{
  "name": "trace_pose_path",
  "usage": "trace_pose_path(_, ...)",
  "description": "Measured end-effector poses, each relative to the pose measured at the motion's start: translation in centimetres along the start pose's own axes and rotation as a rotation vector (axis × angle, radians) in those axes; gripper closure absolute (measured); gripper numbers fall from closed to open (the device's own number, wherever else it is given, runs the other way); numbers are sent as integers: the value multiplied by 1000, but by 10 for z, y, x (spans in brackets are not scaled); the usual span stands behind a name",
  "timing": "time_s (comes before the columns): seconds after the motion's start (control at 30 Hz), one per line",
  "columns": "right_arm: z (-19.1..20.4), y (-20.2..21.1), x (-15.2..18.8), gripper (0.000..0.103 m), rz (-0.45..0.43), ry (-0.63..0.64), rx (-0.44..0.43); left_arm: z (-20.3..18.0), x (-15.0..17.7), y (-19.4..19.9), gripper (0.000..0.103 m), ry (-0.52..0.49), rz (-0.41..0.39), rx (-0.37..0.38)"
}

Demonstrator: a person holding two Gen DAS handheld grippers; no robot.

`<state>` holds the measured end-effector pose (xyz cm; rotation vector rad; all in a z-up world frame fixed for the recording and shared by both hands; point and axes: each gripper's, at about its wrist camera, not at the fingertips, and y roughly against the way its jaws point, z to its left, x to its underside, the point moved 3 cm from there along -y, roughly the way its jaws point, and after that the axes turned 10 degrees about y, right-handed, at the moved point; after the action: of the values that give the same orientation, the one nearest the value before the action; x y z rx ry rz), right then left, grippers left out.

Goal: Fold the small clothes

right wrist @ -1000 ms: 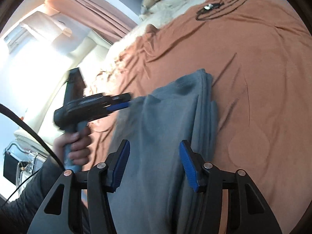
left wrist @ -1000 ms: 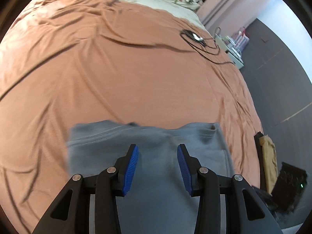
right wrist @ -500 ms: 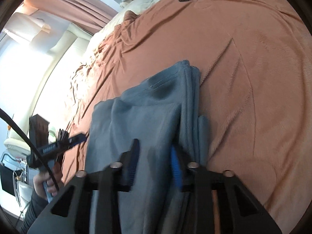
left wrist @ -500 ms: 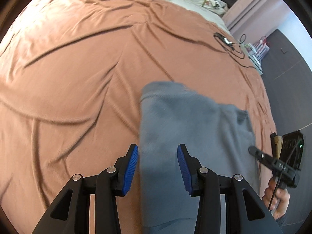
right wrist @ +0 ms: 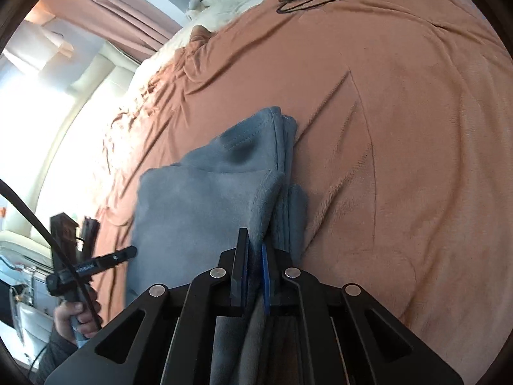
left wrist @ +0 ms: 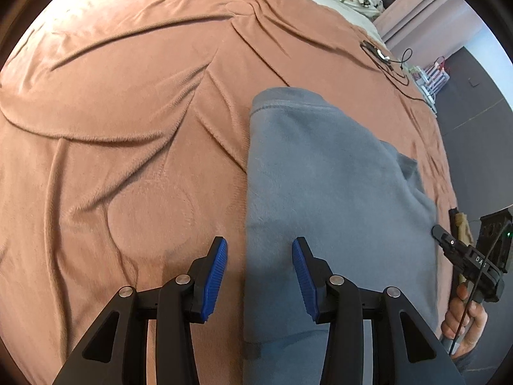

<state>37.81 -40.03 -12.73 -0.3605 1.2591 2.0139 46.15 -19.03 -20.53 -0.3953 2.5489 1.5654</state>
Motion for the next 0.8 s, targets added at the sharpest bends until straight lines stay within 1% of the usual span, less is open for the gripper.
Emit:
trace_pose_path(0.03, 0, 6, -1, 95, -14, 3, -12, 0, 0, 1, 58, 6, 3, 11)
trace_pose_path(0.07, -2, 12, 0, 85, -26, 1, -23, 1, -1, 2, 58, 13, 6, 24)
trace_pose_path(0.1, -3, 19, 0, 64, -43, -7, -37, 2, -1, 2, 57, 18, 7, 32)
trace_pose_path(0.13, -8, 23, 1, 52, -56, -15, -44, 2, -2, 2, 57, 23, 6, 32)
trace_pose_path(0.17, -10, 28, 1, 38, -75, -23, -50, 3, -2, 3, 57, 23, 5, 22)
trace_pose_path(0.2, -13, 30, 3, 38, -84, -27, -56, 2, -2, 3, 57, 22, 5, 21)
trace_pose_path(0.3, -19, 29, 9, 38, -54, -20, -87, 2, 1, 5, 56, 16, 9, 24)
trace_pose_path(0.43, -18, 21, 14, 38, 17, 7, -51, 3, 7, 6, 55, 10, 8, 20)
trace_pose_path(0.5, -9, 16, 16, 38, 45, 42, -48, 4, 12, 6, 55, 7, 8, 28)
trace_pose_path(0.57, 3, 10, 18, 37, 78, 91, -41, 5, 17, 8, 55, -4, 4, 16)
trace_pose_path(0.67, 17, 2, 20, 36, 123, 182, 13, 3, 25, 10, 55, -28, 8, 17)
trace_pose_path(0.73, 22, -3, 24, 36, 160, 242, 83, 2, 30, 11, 55, -48, 13, 14)
trace_pose_path(0.8, 21, -9, 26, 36, 188, 285, 139, 1, 35, 12, 55, -88, 17, -13)
